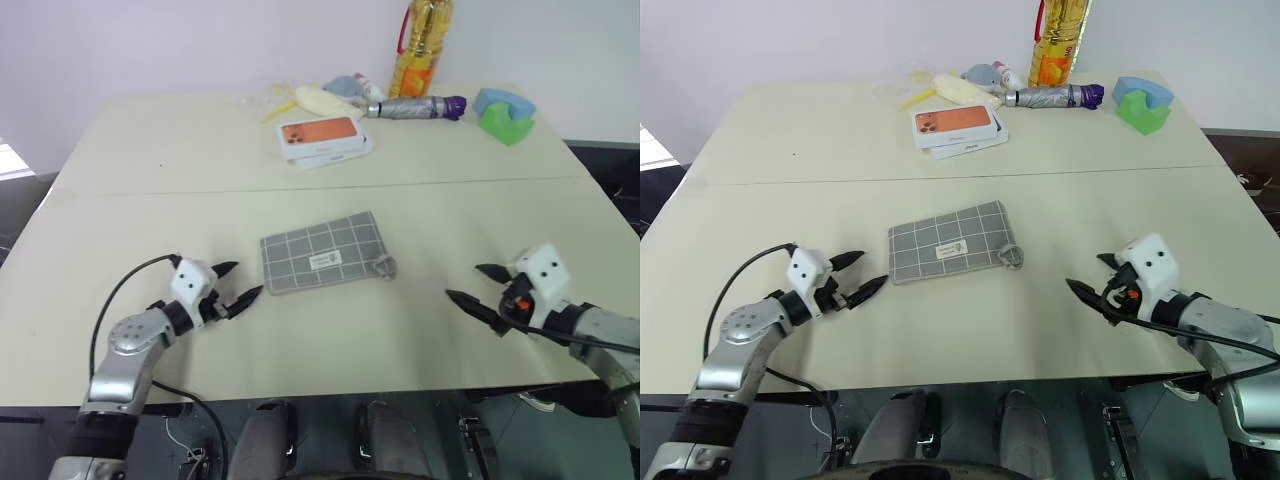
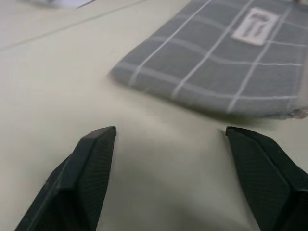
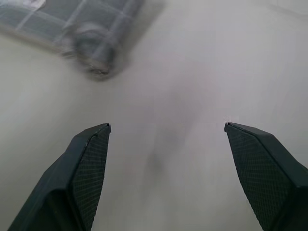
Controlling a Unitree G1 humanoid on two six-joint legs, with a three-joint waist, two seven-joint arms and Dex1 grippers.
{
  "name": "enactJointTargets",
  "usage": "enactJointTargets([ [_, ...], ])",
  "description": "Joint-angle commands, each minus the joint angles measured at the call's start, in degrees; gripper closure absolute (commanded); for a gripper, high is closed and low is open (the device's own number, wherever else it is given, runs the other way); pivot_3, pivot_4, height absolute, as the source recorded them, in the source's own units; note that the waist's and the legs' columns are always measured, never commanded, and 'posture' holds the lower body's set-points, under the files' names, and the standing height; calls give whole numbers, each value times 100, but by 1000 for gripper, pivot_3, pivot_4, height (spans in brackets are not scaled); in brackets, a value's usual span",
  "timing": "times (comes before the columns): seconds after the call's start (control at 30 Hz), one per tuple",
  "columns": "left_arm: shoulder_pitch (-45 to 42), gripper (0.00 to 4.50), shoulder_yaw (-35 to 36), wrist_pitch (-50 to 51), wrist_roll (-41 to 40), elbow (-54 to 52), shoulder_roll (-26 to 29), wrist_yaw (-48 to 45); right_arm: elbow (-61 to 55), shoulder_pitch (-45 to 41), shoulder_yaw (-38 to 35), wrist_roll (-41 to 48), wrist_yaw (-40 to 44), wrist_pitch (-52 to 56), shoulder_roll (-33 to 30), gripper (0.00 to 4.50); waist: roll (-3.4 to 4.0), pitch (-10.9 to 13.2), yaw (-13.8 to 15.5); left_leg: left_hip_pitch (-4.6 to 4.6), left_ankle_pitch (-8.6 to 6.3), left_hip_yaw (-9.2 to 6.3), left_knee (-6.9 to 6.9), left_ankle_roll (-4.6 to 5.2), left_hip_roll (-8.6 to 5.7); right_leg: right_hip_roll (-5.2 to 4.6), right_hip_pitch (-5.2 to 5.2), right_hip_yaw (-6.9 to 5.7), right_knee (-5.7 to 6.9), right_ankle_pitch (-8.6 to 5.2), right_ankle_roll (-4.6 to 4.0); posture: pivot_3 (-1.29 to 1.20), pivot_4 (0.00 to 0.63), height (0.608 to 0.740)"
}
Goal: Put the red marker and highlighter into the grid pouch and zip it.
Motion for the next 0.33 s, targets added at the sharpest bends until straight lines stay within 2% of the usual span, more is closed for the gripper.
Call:
enactJointTargets([
  [0.03,268,515,424,370,-161,-83,53,276,165,8,-390,74,-143,-427,188,481,3,-2,1,1,0,0,0,0,0,1,0,0,0,0,0,0,150,740],
  [0.33,516,515,773,567,-127,-325,-112,901,623,42,-166,-1,-205,-1145,592,481,4,-2,6,1,0,2,-1,0,-1,0,1,2,1,0,0,0,150,740],
])
